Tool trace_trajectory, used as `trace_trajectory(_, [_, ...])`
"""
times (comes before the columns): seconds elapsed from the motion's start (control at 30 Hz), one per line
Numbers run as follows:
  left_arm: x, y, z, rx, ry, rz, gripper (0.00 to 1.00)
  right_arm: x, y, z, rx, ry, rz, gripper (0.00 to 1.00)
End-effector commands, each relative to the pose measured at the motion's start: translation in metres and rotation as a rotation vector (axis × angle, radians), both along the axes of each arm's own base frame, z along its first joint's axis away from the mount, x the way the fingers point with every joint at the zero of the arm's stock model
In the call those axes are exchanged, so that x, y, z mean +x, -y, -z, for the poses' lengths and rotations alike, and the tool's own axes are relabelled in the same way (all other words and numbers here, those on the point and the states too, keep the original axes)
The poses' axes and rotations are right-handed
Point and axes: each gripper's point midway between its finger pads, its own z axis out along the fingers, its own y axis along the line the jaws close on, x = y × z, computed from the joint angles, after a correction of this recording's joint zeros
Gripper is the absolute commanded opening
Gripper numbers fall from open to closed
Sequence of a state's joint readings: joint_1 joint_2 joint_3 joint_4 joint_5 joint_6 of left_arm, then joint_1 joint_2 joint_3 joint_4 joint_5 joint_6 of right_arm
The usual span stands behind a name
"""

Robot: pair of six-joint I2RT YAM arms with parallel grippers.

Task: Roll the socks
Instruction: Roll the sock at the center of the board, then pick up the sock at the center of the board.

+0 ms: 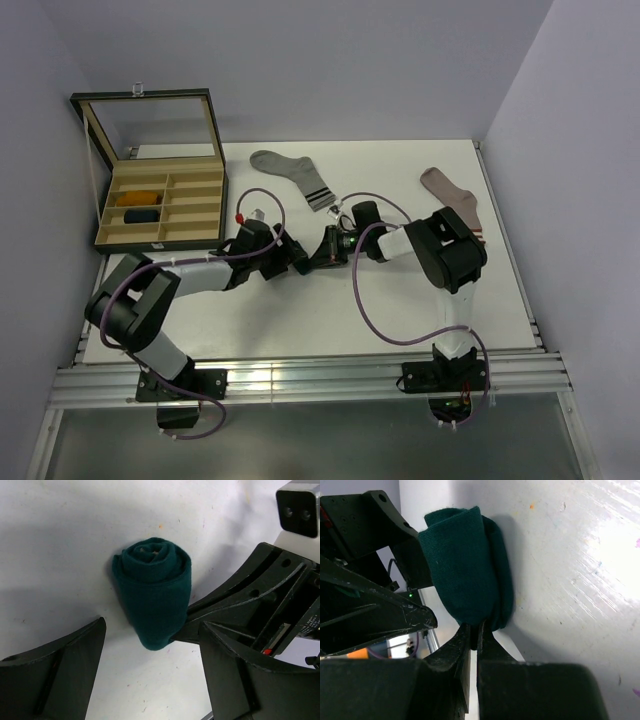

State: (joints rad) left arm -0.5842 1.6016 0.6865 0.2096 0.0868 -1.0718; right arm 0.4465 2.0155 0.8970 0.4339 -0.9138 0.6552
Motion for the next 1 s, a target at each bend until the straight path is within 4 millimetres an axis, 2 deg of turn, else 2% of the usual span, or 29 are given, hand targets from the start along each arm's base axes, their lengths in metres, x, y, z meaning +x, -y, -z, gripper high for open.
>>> trace_trajectory(0.0, [0.012,0.004,-0.004,-0.004,0.049,-0.019,0.79,-0.013,0.009,0.035,-0.092,-0.148,0.016,0.00])
trace_trajectory(0.27, [0.021,0.000,0.008,0.096,0.069,-0.045,0.75,-0.012,0.005,0.035,-0.074,-0.209,0.016,0.00])
trace_trajectory(0.5, [0.017,-0.006,0.029,0.182,0.024,-0.065,0.70,-0.010,0.004,0.036,-0.053,-0.254,0.036,0.00])
trace_trajectory(0.7, [0.012,-0.016,0.037,0.276,-0.008,-0.088,0.73,-0.002,0.004,0.035,-0.005,-0.326,0.091,0.00])
trace_trajectory(0.87, [0.011,-0.013,0.040,0.313,-0.020,-0.067,0.74,0.001,0.006,0.039,-0.006,-0.351,0.113,0.01])
trace_trajectory(0.97, [0.006,-0.014,0.048,0.345,-0.057,-0.051,0.72,0.003,0.006,0.040,-0.010,-0.357,0.119,0.01])
